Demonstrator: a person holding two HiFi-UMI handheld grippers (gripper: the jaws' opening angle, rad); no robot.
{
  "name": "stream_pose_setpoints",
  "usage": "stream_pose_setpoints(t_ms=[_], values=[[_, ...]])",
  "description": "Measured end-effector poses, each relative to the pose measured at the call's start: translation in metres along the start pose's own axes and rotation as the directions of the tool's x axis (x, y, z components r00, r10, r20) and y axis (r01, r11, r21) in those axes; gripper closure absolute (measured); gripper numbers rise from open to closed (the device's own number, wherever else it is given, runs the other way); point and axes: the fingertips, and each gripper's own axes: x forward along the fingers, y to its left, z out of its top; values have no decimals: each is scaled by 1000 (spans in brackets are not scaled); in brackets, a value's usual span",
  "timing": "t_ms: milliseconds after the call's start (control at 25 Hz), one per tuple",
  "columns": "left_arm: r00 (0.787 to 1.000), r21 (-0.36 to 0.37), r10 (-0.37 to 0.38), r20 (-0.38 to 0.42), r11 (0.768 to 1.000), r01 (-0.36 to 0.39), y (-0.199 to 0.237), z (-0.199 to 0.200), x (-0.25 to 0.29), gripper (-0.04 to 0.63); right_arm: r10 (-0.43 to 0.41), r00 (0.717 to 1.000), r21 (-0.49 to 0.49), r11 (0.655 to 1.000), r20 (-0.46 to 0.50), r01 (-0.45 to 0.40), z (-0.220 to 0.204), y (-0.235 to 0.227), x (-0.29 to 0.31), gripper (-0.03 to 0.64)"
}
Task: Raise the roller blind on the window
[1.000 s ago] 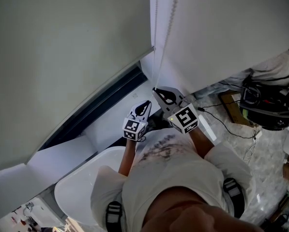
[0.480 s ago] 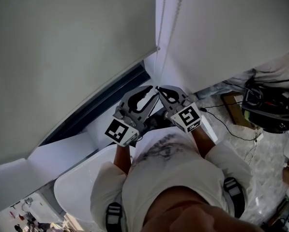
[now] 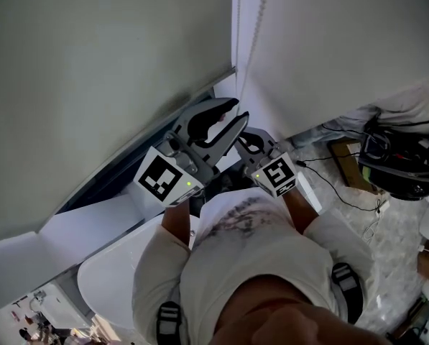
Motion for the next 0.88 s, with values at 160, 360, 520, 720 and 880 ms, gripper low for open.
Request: stream_pose_setpoints(t_ms=[160,360,520,720,880], values=[[1000,22,-17,7,1000,17,0,16,8,520,2,1000,-5,1000,1,-2,3,2,1,555],[1000,0,-6,-24,1000,6,-2,20,10,584,4,1000,0,1000,0,-4,4,3,2,555],[1000,14,13,-3,1000,-13,3,16,6,586,7,1000,4,1000,2,-7,0,-1,0,555],[1000,10,23,-8,1000,-23,1,8,1,586,21,999,7,1000,-37,-20,-12,4,0,555],[999,-12,36,-32,999,-37,3,-8,-2,586,27,997,15,1000,-65,-26,-25,6,5,555]])
